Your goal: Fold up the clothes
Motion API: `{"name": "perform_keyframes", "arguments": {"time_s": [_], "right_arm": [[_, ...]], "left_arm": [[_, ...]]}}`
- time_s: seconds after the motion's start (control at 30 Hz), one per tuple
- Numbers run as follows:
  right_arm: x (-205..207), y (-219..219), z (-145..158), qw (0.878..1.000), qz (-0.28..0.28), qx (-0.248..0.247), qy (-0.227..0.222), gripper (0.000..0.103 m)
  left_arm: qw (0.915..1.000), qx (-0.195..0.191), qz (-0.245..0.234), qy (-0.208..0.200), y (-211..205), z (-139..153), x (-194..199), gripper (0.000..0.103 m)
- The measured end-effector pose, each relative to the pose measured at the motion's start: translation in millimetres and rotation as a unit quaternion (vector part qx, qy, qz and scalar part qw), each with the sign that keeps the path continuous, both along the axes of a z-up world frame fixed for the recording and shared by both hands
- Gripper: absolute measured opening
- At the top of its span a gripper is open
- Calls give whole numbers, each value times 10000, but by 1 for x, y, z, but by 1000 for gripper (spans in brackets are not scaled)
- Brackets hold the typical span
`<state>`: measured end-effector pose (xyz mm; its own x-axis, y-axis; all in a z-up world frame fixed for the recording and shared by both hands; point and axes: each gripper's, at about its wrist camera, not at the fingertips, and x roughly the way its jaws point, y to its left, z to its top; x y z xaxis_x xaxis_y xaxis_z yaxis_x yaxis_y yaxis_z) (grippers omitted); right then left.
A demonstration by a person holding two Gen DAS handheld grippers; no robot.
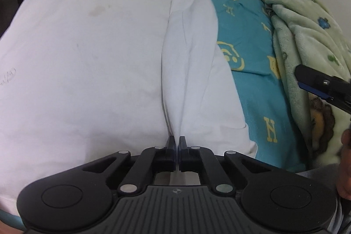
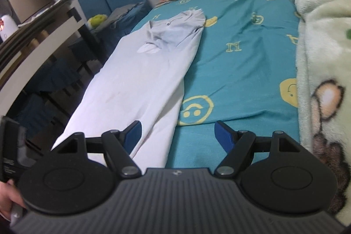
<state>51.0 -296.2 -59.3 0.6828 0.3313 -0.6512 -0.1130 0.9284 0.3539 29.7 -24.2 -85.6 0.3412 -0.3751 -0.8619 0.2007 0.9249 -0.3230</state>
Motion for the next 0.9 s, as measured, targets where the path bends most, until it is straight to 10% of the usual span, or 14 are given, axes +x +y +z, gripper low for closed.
{"name": "perform_keyframes", "arguments": {"time_s": [0.3, 0.47, 0.6, 0.7, 0.9], "right_arm": [[2, 2, -5, 9997, -36, -177, 148, 75], [-8, 3, 2, 9997, -103, -209, 24, 75], [-13, 7, 8, 9995, -122, -274, -141, 75], [-7, 9, 4, 9993, -171, -317, -62, 75], [17, 9, -15, 9986, -395, -104, 346, 75]], "left_arm": [[9993, 74, 51, 353, 9, -3, 3, 5], [9956, -657, 575, 344, 39, 33, 16, 55], [9812, -1322, 1380, 261, 101, 57, 45, 73], [9565, -1771, 2311, 166, 169, 60, 81, 77], [8527, -3065, 4219, 318, 295, 14, 148, 77]]}}
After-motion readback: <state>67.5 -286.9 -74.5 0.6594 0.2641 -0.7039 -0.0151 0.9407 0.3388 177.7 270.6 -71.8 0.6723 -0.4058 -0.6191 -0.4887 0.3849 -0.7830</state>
